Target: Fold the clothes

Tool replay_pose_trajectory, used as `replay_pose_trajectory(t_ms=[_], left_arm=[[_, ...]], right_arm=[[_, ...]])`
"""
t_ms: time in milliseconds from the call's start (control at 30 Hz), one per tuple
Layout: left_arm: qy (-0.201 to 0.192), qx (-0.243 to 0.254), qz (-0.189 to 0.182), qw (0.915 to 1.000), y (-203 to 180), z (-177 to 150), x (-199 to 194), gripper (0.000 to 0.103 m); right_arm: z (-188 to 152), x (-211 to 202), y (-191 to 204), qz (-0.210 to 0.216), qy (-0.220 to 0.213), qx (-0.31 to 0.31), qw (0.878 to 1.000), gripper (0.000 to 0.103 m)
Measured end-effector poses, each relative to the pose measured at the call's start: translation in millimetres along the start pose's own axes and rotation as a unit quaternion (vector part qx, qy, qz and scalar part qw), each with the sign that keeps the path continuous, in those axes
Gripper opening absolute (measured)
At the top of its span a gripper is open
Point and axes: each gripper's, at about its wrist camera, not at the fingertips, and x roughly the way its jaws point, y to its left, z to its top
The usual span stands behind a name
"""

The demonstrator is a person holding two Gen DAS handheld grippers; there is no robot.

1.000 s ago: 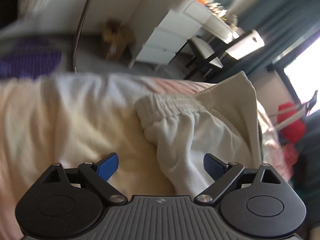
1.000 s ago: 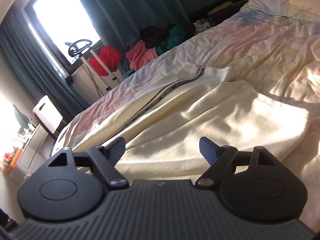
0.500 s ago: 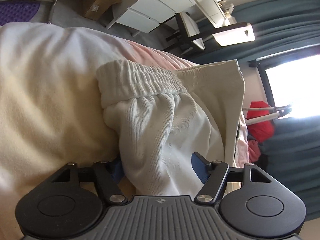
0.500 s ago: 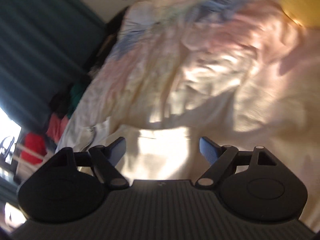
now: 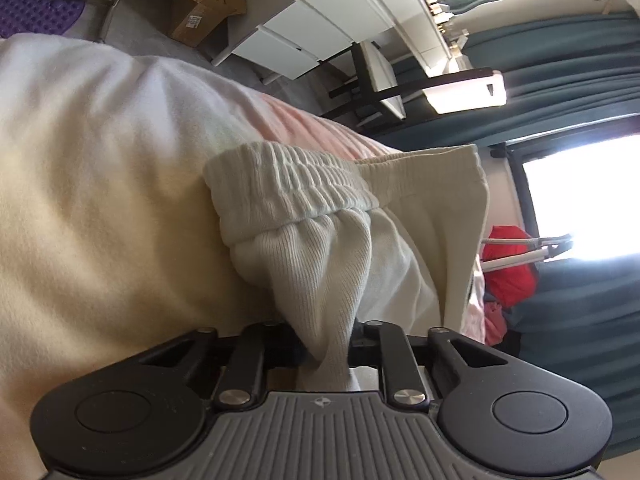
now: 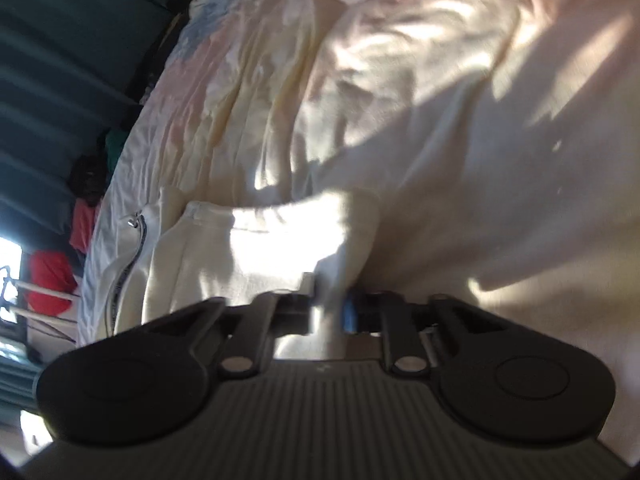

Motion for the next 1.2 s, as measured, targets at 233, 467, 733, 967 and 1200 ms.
replay_pose_trajectory(t_ms=[233,467,733,967,1200], left_arm=[[-0.040,0.056,-0.059,0.9959,-20.8,-15.1,-42.0,0.011],[-0.025,0.021,-0.093,0.9951,-26.7,-14.7,-75.2,0.010],[-0.021,0.045,-0.089,0.9948,-102.3,21.2,-49.5,0.010],[-0.050,0.152,-0.031,0.9866,-214.9,44.1,55.2,0.011],[-0.055,0.230,0.048,0.9703,-266.1,52.1,214.4,0.013]], right_arm=[[3.7,-35.6,11.3,0.036,-0.069,-0.052,0.996,0.006],[11.8,-71.1,8.5,0.042,-0.136,-0.059,0.988,0.006],[25.6,-56.8,112.8,0.065,-0.158,-0.151,0.974,0.006],[30.5,16.9,258.6,0.048,-0.189,-0.247,0.949,0.006],[14.4,154.8,344.9,-0.011,-0.170,-0.303,0.938,0.006]])
